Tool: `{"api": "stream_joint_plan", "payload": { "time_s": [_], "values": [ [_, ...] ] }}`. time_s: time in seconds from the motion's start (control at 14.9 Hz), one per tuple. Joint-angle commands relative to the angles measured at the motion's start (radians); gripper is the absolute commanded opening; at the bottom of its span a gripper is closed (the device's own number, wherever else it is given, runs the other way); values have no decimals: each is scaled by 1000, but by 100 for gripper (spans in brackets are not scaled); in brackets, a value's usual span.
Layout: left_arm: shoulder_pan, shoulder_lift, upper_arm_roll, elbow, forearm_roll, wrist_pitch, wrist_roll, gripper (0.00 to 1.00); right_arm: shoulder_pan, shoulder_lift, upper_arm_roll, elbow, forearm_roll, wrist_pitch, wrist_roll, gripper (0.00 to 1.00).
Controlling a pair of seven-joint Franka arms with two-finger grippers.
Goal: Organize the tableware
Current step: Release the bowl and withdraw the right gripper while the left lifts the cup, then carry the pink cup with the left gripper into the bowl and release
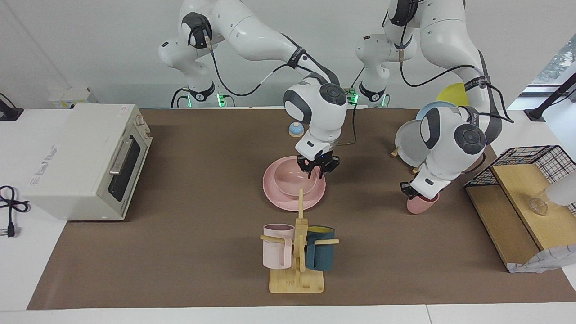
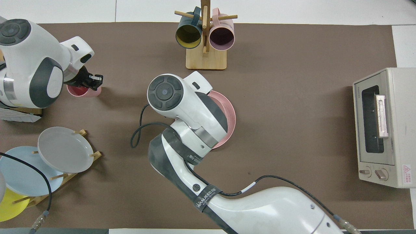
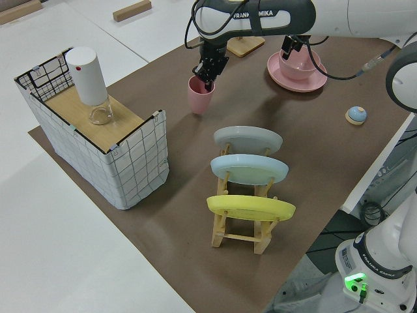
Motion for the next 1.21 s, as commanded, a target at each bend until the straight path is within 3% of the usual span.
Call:
{"api": "stream_joint_plan", "payload": {
  "time_s": [0.0, 0.2, 0.34, 0.47, 0.74, 0.87, 1.14],
  "values": [
    [-13, -25, -3, 143, -29, -177, -98, 0, -137, -171, 12, -30, 65, -142, -159, 100],
    [-52, -7, -3, 392, -91, -448, -228, 0, -263, -285, 4, -33, 72, -310, -341, 100],
    [-119, -7, 1, 422, -115, -480, -377, 0, -327, -337, -2, -47, 70, -391, -400, 100],
    [-241, -5, -2, 466, -118, -461, -599, 0, -364, -393, -29, -122, 69, -411, -470, 100],
    [-453, 10, -2, 436, -123, -341, -883, 0, -390, -503, -124, -254, 70, -393, -563, 100],
    [-506, 42, -2, 405, -123, -283, -949, 0, -424, -568, -126, -370, 70, -368, -572, 100],
    [-573, 121, 0, 380, -115, -208, -1023, 0, -487, -610, -128, -467, 72, -261, -578, 100]
  ]
}}
